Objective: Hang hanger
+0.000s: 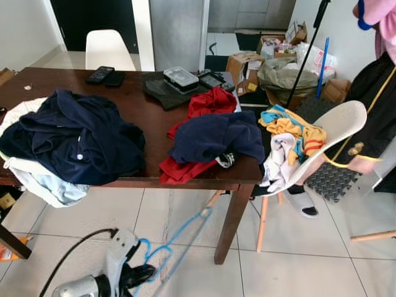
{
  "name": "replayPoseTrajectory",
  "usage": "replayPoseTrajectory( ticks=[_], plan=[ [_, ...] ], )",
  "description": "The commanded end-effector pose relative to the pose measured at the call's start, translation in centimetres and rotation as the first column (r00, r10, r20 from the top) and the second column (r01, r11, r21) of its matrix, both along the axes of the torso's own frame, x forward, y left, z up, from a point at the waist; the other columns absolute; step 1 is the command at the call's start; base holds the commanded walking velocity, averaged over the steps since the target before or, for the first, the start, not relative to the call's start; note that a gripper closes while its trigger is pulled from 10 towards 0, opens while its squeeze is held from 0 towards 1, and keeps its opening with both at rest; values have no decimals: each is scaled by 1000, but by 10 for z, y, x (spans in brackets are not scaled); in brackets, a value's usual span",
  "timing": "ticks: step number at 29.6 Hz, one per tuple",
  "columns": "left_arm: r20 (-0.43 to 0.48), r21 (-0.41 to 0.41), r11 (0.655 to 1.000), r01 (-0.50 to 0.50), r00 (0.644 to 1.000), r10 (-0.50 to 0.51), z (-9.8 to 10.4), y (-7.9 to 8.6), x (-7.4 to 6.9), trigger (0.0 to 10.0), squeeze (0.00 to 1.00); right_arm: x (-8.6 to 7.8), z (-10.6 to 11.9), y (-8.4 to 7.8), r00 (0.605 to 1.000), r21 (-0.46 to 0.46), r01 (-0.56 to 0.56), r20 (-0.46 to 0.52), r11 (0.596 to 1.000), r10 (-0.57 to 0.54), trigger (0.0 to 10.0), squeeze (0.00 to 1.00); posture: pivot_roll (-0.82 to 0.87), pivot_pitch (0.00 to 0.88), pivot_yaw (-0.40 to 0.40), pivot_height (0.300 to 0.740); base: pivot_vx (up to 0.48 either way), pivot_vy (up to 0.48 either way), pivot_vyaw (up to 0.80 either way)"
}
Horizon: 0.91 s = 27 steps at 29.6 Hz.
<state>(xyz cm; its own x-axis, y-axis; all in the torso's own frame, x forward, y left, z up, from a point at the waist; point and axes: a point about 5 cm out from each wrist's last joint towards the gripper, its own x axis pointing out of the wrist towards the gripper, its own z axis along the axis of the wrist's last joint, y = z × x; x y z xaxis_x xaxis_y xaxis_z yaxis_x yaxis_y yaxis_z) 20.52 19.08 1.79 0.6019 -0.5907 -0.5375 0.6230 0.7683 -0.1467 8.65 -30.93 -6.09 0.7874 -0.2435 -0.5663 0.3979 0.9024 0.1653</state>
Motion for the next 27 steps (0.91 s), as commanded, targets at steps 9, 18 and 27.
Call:
replayPoseTrajectory(
  ticks=[9, 18, 27],
  plan=[
    [-39, 51, 939, -341, 939, 343, -33, 15, -5, 10000, 0, 79, 24, 32, 974, -61, -73, 208, 995, 84, 10000, 0, -3, 103, -14, 740, 0, 0, 0],
    [-32, -206, 876, -436, 898, 439, -24, 22, -1, 10000, 0, 82, 31, 30, 965, -60, -65, 251, 996, 78, 10000, 0, 12, 93, -24, 740, 0, 0, 0],
    [-15, -212, 903, -374, 925, 380, -23, 14, -1, 10000, 0, 82, 34, 32, 965, -72, -55, 254, 996, 72, 10000, 0, 18, 105, -31, 740, 0, 0, 0]
  ],
)
